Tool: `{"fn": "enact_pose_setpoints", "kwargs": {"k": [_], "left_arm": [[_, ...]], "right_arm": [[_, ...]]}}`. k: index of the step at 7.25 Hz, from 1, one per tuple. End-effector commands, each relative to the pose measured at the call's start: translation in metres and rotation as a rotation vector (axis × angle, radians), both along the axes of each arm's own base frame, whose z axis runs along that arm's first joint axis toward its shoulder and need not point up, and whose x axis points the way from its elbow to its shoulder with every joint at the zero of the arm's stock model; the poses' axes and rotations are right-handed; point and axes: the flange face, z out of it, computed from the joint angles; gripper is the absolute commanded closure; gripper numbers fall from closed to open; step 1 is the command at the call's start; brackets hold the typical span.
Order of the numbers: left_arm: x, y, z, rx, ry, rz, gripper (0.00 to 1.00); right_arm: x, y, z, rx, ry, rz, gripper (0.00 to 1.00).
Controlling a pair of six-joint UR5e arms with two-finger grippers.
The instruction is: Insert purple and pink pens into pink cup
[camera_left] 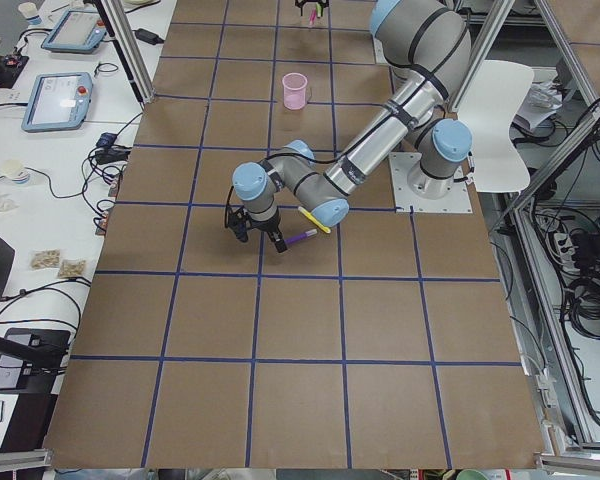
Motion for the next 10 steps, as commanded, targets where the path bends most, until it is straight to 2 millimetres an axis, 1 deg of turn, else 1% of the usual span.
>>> {"fn": "enact_pose_setpoints", "kwargs": {"k": [1, 2, 3, 4, 5, 6, 7, 8, 9, 10], "left_arm": [[0.001, -0.002, -0.021, 0.015, 0.01, 0.015, 0.06], [0.001, -0.002, -0.025, 0.023, 0.014, 0.008, 0.15], [0.002, -0.001, -0.024, 0.023, 0.01, 0.018, 0.28], [0.001, 0.0, -0.022, 0.028, 0.011, 0.019, 0.37], [0.001, 0.0, -0.02, 0.025, 0.009, 0.019, 0.44], [0.001, 0.0, -0.02, 0.028, 0.011, 0.019, 0.48], [0.0, 0.001, -0.021, 0.035, 0.016, 0.019, 0.48], [-0.001, 0.002, -0.021, 0.045, 0.022, 0.019, 0.48], [-0.003, 0.005, -0.025, 0.06, 0.035, 0.019, 0.48], [-0.005, 0.007, -0.025, 0.079, 0.048, 0.019, 0.58]], "right_arm": [[-0.002, 0.0, -0.001, -0.002, 0.005, -0.001, 0.33], [-0.002, 0.0, -0.001, -0.003, 0.005, -0.001, 0.46], [-0.003, -0.002, 0.0, -0.016, 0.022, 0.0, 0.59], [-0.003, -0.001, 0.0, -0.015, 0.023, -0.002, 0.77], [-0.003, -0.001, 0.0, -0.013, 0.023, -0.003, 0.92], [-0.002, 0.0, 0.0, -0.011, 0.022, -0.009, 0.99], [0.001, 0.001, 0.001, 0.004, 0.014, -0.055, 1.0], [0.006, 0.0, 0.012, -0.01, 0.029, -0.089, 1.0], [0.015, -0.001, 0.028, -0.032, 0.047, -0.071, 1.0], [0.038, -0.006, 0.052, -0.069, 0.074, -0.02, 1.0]]}}
